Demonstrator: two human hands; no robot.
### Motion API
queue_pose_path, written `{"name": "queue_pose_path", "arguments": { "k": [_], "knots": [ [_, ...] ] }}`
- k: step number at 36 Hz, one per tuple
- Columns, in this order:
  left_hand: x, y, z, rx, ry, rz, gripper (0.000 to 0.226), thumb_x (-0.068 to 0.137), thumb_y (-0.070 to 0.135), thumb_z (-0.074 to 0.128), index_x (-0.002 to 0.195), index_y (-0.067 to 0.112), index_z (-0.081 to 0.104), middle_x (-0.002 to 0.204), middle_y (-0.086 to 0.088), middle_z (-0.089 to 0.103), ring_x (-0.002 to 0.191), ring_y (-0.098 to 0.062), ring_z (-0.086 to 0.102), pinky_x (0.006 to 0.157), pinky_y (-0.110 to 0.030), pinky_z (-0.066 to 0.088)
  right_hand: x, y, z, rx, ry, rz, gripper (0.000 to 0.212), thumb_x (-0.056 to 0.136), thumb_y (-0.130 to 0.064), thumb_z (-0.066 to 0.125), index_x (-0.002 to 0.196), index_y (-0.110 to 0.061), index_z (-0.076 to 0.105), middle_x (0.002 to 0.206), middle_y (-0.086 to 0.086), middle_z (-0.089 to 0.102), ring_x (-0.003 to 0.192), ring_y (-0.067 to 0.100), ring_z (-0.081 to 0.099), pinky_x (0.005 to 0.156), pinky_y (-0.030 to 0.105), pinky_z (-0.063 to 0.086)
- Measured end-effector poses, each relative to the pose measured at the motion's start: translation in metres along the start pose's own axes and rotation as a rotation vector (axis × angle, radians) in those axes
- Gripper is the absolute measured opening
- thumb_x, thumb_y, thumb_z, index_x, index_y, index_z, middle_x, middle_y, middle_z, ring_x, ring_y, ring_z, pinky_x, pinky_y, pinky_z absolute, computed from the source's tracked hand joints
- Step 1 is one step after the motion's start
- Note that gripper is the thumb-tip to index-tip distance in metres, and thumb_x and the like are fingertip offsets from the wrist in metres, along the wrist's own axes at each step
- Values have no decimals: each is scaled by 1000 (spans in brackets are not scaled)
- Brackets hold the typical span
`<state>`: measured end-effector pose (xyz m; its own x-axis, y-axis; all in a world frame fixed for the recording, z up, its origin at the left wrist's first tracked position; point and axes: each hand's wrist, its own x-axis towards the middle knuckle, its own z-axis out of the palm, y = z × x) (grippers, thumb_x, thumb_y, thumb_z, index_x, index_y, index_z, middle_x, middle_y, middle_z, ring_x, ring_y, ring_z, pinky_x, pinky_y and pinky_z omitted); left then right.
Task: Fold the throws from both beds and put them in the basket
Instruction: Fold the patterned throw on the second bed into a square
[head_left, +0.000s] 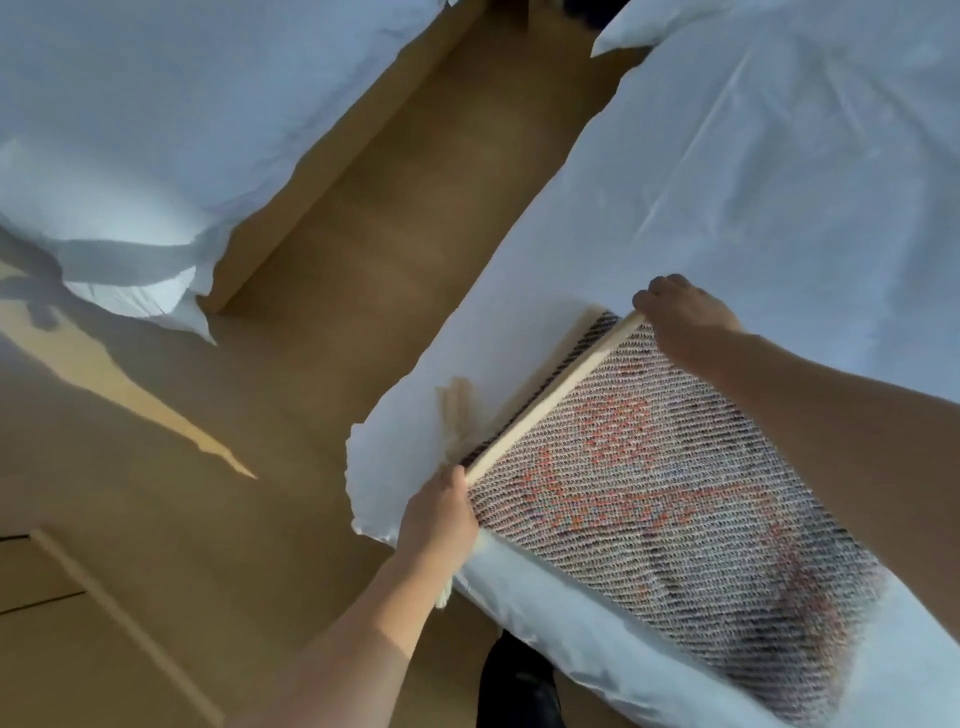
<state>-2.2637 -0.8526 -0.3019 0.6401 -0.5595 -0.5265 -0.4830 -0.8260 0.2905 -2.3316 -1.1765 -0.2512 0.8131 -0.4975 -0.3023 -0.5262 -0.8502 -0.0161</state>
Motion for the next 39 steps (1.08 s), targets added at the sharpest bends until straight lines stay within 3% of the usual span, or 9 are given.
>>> {"name": "queue_pose_path", "arguments": {
  "k": [8, 13, 15, 17, 19, 22, 24, 27, 39],
  "knots": [
    [39, -20, 14, -39, -21, -7, 21, 99, 15, 40, 117, 11, 49, 107, -4, 61, 93, -20, 62, 72, -24, 44, 54, -18, 31, -53, -53, -55, 36, 88, 3, 45, 122, -7, 52, 120, 11, 50, 118, 27, 41, 90, 37, 41],
    [55, -26, 26, -4, 32, -19, 13, 98, 26, 43, 107, 17, 47, 92, 1, 63, 76, -17, 60, 60, -25, 42, 76, -25, 61, -67, -86, -67, 35, 87, 5, 45, 119, -6, 53, 116, 12, 50, 115, 28, 43, 90, 37, 42],
    [59, -28, 31, 58, 120, 12, 14, 91, 23, 56, 101, 17, 48, 92, 0, 62, 79, -19, 59, 66, -29, 47, 82, -28, 74, -60, -107, -64, 36, 85, 6, 48, 118, -6, 53, 117, 12, 49, 116, 28, 42, 92, 37, 42],
    [64, -26, 37, 105, 241, 110, 32, 74, 11, 70, 100, 13, 53, 99, -5, 60, 91, -24, 56, 80, -35, 47, 86, -29, 86, -60, -99, -60, 42, 84, 6, 49, 124, -7, 50, 127, 14, 45, 125, 30, 37, 101, 39, 38],
    [68, -19, 42, 123, 336, 257, 47, 62, 3, 70, 107, 10, 57, 114, -11, 58, 106, -30, 50, 94, -45, 45, 86, -30, 96, -67, -54, -42, 56, 87, 4, 46, 140, -9, 35, 150, 17, 25, 142, 33, 16, 117, 41, 20],
    [72, 2, 52, 147, 281, 468, 54, 73, 12, 61, 126, 7, 54, 140, -12, 46, 131, -30, 38, 114, -52, 26, 72, -34, 111, -53, -38, 26, 58, 101, -21, 31, 152, -10, 7, 160, 14, -7, 147, 30, -10, 120, 43, -3],
    [74, 17, 65, 157, 206, 536, 57, 85, 27, 49, 138, 6, 44, 152, -12, 34, 140, -29, 28, 117, -48, 16, 56, -36, 126, 15, -34, 45, 63, 101, -37, 23, 152, -6, 3, 160, 16, -7, 147, 30, -10, 120, 42, -4],
    [76, 38, 88, 188, 102, 593, 67, 91, 42, 42, 146, 5, 31, 156, -15, 23, 144, -30, 20, 116, -48, 12, 35, -31, 150, 14, -73, 83, 73, 98, -50, 17, 151, -5, -5, 159, 15, -11, 147, 27, -12, 120, 41, -4],
    [44, 111, 162, 322, -33, 730, 78, 91, 59, 35, 149, 8, 23, 157, -19, 14, 145, -35, 13, 116, -56, 8, -70, 78, 194, 48, -52, 285, 79, 95, -60, 12, 151, -6, -2, 159, 13, -9, 147, 26, -11, 120, 40, -6]
  ]
}}
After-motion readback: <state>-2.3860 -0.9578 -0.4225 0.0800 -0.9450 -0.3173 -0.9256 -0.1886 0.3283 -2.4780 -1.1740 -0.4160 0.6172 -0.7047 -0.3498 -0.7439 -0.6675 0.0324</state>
